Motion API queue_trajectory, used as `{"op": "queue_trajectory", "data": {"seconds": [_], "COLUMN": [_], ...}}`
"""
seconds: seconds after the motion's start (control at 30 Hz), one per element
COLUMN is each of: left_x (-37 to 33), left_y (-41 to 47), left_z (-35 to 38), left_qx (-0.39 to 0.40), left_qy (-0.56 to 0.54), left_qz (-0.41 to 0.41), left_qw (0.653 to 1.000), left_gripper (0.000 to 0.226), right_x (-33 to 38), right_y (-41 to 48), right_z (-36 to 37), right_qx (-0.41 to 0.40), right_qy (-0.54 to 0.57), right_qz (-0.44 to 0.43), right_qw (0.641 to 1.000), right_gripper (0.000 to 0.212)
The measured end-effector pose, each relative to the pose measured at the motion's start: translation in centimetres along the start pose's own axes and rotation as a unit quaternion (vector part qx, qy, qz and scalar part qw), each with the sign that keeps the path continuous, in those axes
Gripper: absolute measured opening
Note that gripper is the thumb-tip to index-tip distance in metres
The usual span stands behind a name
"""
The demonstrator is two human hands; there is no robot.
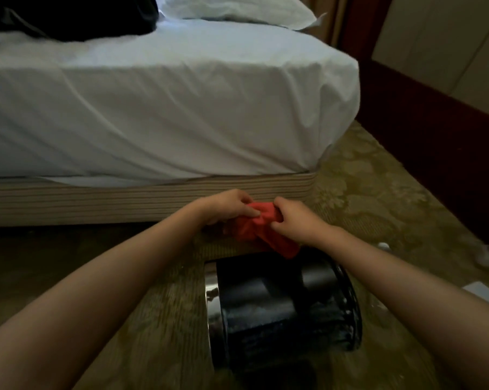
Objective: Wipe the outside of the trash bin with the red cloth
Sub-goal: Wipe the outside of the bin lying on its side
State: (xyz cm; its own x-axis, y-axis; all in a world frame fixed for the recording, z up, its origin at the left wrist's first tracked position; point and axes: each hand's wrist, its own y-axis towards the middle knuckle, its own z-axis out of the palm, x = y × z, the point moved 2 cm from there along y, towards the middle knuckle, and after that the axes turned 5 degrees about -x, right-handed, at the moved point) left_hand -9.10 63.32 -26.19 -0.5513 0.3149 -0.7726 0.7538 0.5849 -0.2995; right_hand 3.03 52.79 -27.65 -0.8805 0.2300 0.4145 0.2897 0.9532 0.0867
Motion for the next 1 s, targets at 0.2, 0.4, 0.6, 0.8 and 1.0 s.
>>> {"op": "queue_trajectory", "data": {"seconds": [0.2, 0.4, 0.6, 0.8, 1.0], "left_x": [-1.2, -1.7, -2.5, -3.4, -0.6], "left_y": [-3.9, -7.2, -8.5, -7.8, -7.2], "left_z": [0.5, 1.4, 2.3, 3.1, 1.0], "left_qx": [-0.035, 0.084, 0.159, 0.196, 0.025], "left_qy": [0.118, 0.0, -0.212, -0.364, 0.064], "left_qz": [-0.01, 0.025, 0.003, 0.023, 0.019], "left_qw": [0.992, 0.996, 0.964, 0.91, 0.997], "left_gripper": [0.033, 0.015, 0.016, 0.025, 0.044], "right_x": [0.6, -0.2, 0.2, 2.1, 2.2], "right_y": [-4.6, -7.2, -8.4, -8.6, -8.5], "right_z": [-2.6, -5.8, -9.0, -8.1, -9.5], "right_qx": [-0.004, 0.102, 0.063, -0.108, -0.278], "right_qy": [-0.112, -0.022, 0.145, 0.35, 0.278], "right_qz": [0.009, 0.049, 0.067, 0.064, -0.028], "right_qw": [0.994, 0.993, 0.985, 0.928, 0.919], "right_gripper": [0.038, 0.024, 0.005, 0.013, 0.016]}}
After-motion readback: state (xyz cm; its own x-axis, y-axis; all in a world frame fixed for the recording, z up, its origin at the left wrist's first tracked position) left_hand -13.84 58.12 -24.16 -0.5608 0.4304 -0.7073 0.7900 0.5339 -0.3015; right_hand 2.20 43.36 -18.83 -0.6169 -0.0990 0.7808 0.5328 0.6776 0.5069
